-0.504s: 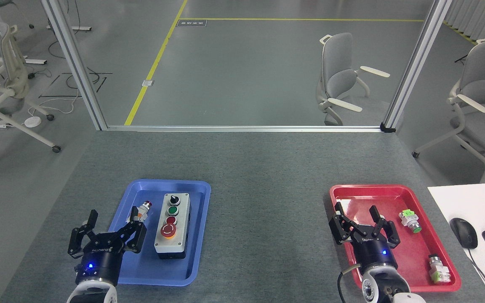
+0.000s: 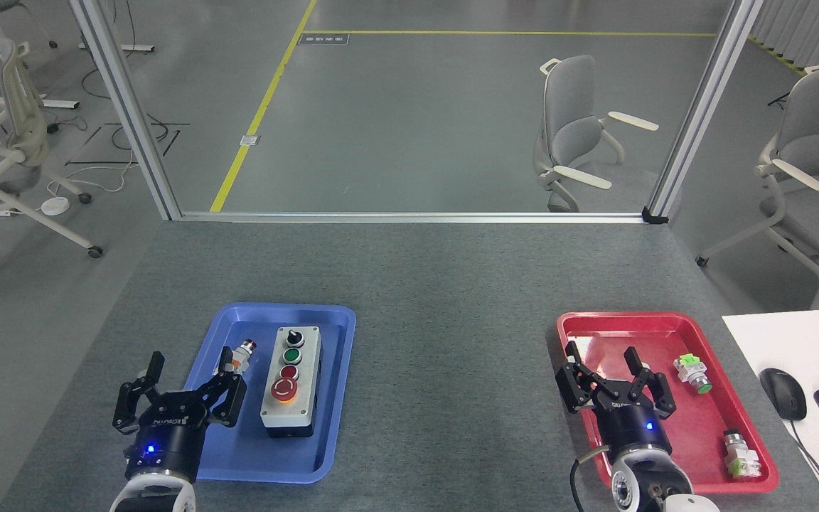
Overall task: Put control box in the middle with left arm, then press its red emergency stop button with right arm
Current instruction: 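Move the left gripper toward the gray control box on the blue tray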
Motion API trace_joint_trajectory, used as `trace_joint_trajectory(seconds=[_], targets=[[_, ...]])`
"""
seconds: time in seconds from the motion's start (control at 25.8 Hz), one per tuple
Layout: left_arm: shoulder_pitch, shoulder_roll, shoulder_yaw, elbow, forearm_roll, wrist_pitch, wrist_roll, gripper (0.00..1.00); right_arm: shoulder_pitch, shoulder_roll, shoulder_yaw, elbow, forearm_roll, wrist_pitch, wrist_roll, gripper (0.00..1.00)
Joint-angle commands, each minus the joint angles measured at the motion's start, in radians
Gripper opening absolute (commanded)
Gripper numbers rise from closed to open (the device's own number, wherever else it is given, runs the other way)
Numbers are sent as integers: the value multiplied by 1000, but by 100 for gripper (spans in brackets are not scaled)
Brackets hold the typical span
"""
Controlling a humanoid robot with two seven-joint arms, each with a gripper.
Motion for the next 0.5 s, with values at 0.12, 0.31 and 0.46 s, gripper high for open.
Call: trace_joint_trajectory(seconds=[0.12,0.31,0.46], targets=[[9,3,-1,-2,0,-16,-2,99,0,2,-1,0,0,0,0,99],[17,3,-1,-10,-2,-18,-2,99,0,2,-1,0,0,2,0,99],[103,4,-3,-87,-13,-21,0,99,1,2,1,0,0,3,-1,99]])
